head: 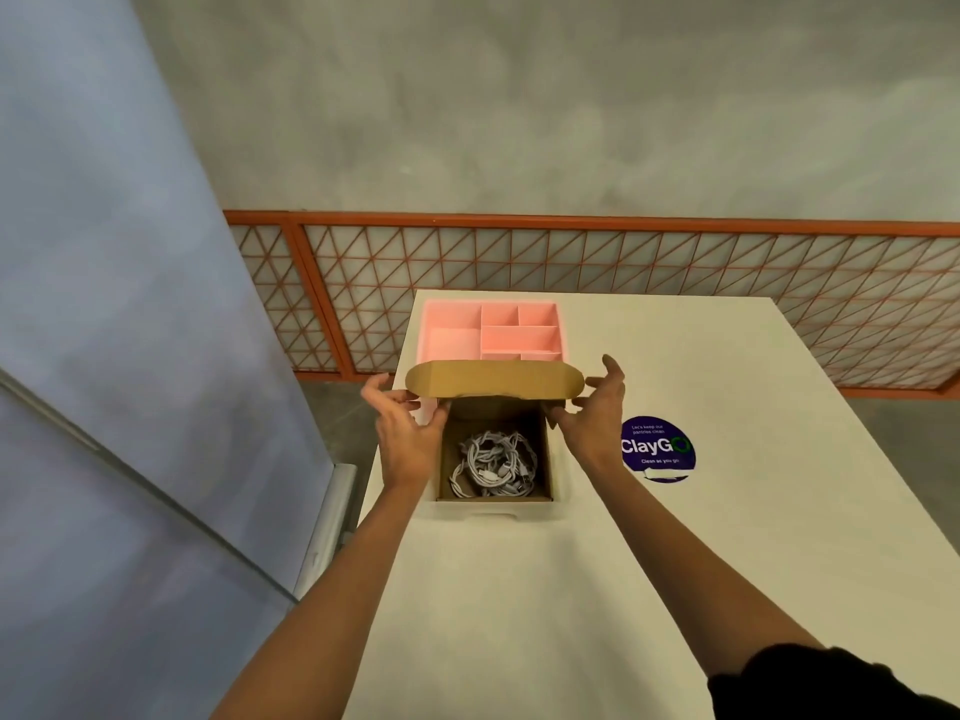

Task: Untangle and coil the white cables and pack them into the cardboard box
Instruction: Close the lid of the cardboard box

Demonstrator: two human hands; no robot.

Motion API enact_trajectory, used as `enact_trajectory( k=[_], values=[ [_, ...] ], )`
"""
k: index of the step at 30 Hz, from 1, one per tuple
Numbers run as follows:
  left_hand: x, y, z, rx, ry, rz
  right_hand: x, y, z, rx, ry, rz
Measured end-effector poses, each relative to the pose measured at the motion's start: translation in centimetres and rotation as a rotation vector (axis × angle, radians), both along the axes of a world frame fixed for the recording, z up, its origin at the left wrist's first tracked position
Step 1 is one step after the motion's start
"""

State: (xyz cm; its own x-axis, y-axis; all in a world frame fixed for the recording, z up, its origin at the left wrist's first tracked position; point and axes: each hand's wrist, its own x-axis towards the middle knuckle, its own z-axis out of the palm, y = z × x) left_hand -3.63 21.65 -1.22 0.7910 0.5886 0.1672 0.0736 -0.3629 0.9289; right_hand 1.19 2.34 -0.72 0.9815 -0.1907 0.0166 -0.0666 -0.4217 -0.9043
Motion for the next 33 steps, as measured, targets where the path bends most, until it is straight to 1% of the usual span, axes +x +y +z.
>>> enact_trajectory(
  k=[2,5,10,13,16,19,21,23,26,28,30,33],
  values=[
    [0.2,-0.1,0.8,0.012,-0.013,-0.003,0.4,0.2,1.2,-0.083,-0.050,0.067],
    [0.5,0.0,1.4,0.073,0.011,-0.020,0.8,0.4,2.4,-0.221,-0.096,0.108],
    [1.4,1.1,2.1,0.239,0.056,-0.055,1.5,-0.3,3.4,-0.397,-0.080,0.179],
    [1.0,1.5,1.9,0.254,0.080,-0.065,1.5,-0.6,3.3,-0.491,-0.071,0.225],
    [0.1,1.4,1.6,0.294,0.125,-0.080,0.9,-0.4,2.9,-0.596,-0.011,0.294],
    [-0.6,1.8,1.1,0.412,0.318,-0.219,0.1,-0.5,3.0,-0.760,0.148,0.459],
    [-1.1,2.4,1.2,0.427,0.431,-0.350,-0.4,-0.7,3.4,-0.710,0.279,0.595],
    [-1.7,2.9,1.6,0.381,0.492,-0.518,-0.8,-0.9,3.8,-0.660,0.387,0.692],
    [-2.5,3.1,2.0,0.365,0.629,-0.671,-1.6,-1.0,3.7,-0.675,0.484,0.787],
    [-2.6,3.2,1.3,0.373,0.652,-0.673,-1.8,-1.1,3.1,-0.673,0.494,0.800],
    [-2.9,3.3,0.5,0.394,0.629,-0.649,-2.0,-1.2,2.4,-0.667,0.480,0.789],
    [-3.5,3.2,-0.9,0.370,0.573,-0.619,-2.4,-1.3,1.3,-0.654,0.437,0.754]
  ],
)
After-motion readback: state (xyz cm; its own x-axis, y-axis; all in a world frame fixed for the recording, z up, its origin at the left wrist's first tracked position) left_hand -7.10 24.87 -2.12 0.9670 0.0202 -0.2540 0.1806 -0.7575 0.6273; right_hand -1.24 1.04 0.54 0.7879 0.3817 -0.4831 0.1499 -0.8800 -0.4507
